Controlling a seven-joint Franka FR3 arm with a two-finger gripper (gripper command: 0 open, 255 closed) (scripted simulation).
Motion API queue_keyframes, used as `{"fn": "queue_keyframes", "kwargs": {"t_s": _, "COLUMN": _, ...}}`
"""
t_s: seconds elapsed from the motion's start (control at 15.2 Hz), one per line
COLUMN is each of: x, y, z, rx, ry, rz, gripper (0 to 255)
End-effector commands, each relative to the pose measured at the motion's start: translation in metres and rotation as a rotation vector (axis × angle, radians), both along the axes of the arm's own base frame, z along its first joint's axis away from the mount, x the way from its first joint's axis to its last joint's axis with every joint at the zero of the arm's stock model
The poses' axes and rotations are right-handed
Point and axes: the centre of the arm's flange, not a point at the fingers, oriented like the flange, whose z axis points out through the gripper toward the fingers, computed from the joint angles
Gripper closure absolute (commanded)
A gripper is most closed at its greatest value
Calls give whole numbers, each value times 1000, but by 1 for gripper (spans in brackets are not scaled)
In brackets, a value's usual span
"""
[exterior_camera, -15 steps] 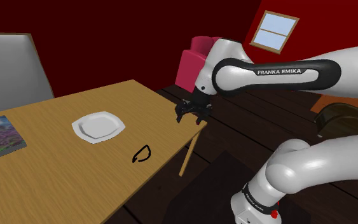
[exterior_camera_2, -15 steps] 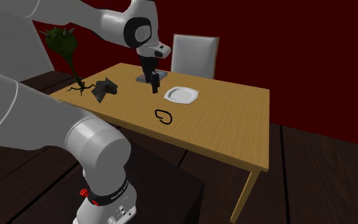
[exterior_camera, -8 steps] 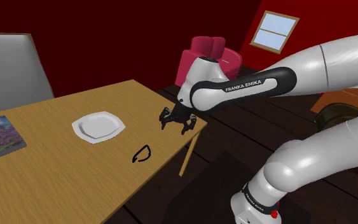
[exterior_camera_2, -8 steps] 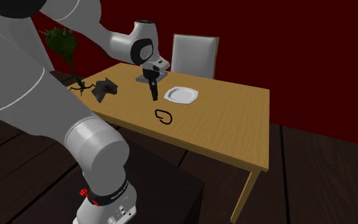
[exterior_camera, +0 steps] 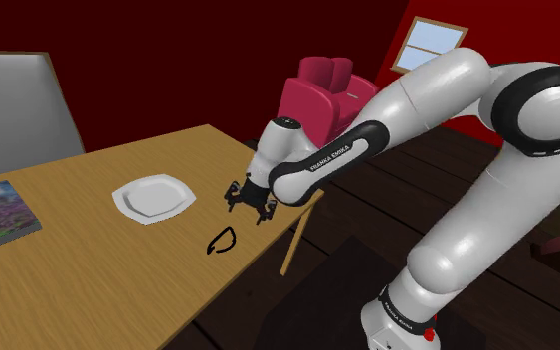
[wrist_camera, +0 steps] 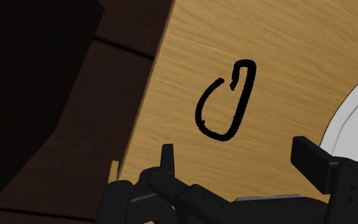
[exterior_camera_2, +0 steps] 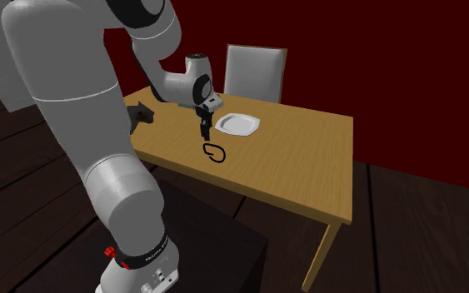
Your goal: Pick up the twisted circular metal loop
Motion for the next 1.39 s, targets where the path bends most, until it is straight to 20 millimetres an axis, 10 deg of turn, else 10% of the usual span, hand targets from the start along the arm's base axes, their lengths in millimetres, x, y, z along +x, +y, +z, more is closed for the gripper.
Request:
{"fn": "queue_keyframes", "kwargs": {"t_s": 0.0, "x": 14, "y": 6, "z": -20, "rx": 5, "ry": -6, "rz": -73, "gripper": 0}}
{"fn": "queue_keyframes", "kwargs": {"t_s": 0.4, "x": 57, "y": 14, "z": -75, "rx": 14, "ry": -13, "rz": -255, "gripper": 0}}
{"fn": "queue_keyframes", "kwargs": {"t_s": 0.99, "x": 57, "y": 13, "z": -115, "rx": 14, "ry": -13, "rz": -255, "gripper": 0}}
{"fn": "queue_keyframes", "kwargs": {"t_s": 1.06, "x": 57, "y": 14, "z": -116, "rx": 14, "ry": -13, "rz": -255, "gripper": 255}}
{"fn": "queue_keyframes", "kwargs": {"t_s": 1.32, "x": 57, "y": 14, "z": -116, "rx": 14, "ry": -13, "rz": -255, "gripper": 255}}
